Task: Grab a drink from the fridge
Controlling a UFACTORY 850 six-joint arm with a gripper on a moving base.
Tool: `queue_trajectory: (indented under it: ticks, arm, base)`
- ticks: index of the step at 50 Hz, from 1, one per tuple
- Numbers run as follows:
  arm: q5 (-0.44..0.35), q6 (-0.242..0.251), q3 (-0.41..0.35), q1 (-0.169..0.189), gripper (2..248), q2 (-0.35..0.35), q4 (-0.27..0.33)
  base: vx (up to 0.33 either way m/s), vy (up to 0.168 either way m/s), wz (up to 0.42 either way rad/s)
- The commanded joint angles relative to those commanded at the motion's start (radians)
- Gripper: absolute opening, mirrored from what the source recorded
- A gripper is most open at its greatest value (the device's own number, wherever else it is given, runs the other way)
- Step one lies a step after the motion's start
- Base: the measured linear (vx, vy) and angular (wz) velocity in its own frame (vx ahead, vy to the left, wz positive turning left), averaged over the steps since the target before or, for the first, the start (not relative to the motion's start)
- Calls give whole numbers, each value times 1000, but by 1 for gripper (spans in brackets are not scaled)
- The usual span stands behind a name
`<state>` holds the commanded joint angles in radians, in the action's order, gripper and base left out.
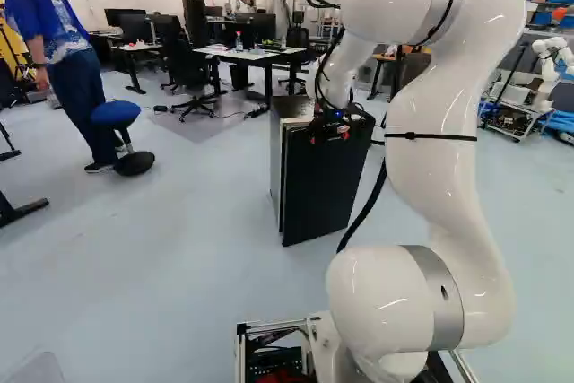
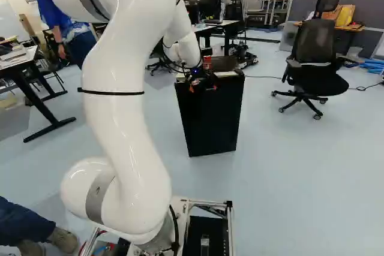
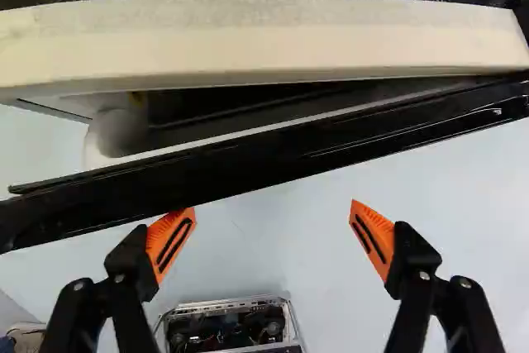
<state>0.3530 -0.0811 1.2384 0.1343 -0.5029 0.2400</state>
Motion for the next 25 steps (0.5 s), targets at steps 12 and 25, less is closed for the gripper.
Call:
queue_trajectory:
  ticks: [12, 25]
  arm:
    - [-10, 0, 20, -10, 247, -14, 0]
    - [-21, 0, 40, -19, 247, -37, 0]
  base:
    - [0, 0, 0]
    - [0, 0, 0]
